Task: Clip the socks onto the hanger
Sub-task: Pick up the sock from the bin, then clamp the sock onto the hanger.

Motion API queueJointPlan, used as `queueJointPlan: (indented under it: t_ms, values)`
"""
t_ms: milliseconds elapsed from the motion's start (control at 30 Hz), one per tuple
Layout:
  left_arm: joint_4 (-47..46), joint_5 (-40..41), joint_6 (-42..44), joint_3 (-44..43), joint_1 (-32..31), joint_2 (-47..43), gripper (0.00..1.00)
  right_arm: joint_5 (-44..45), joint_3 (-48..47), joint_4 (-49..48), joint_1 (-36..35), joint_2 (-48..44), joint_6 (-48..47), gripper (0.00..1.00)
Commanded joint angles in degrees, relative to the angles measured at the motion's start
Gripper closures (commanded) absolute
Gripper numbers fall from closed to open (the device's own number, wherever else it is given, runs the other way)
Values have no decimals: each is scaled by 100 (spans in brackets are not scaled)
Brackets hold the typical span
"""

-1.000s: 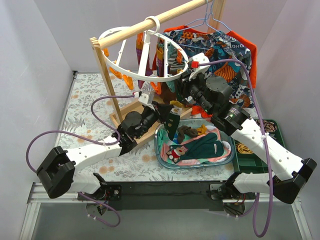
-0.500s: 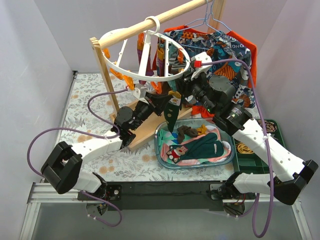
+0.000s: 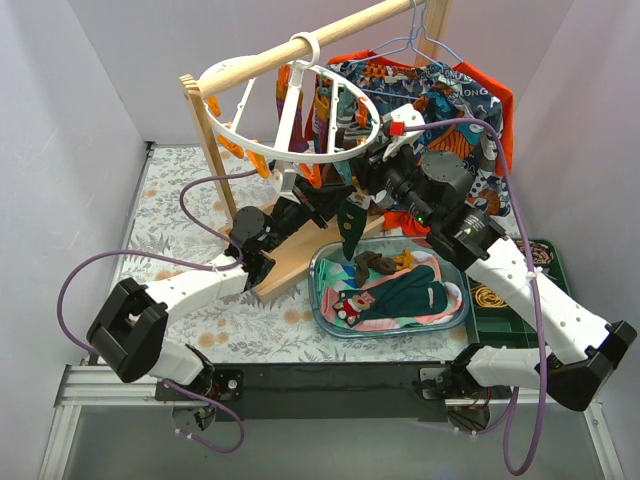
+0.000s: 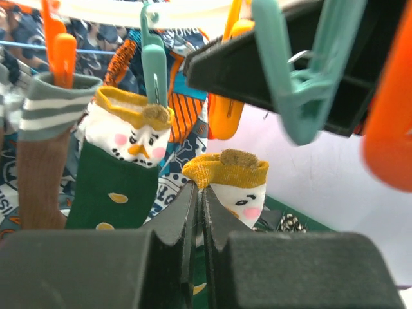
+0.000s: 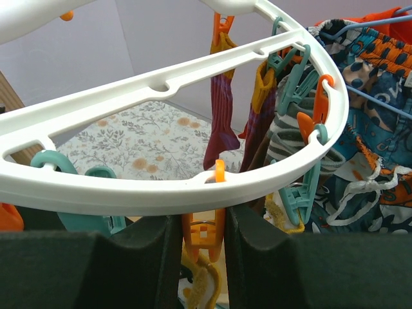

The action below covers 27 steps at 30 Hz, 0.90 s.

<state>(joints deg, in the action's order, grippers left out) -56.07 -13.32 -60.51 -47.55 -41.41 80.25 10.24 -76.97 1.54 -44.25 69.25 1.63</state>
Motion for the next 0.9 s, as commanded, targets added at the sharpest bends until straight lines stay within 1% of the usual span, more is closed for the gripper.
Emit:
queueJointPlan:
  t_ms: [0,400,633,867]
  values:
    - [-44,-294,4,-237,28,79,100,-215,-29,-356,39,-70,74,99]
    - [-123,-267,-57,-220,115,-18,100,-347,77,-356,110,-70,110,99]
    - [-263,-434,-364,-264,256,35,100,-497,59,-356,145,-35,145,99]
    - [-281,-250,-470,-202,379,0,100,-488,68,-356,180,-61,171,99]
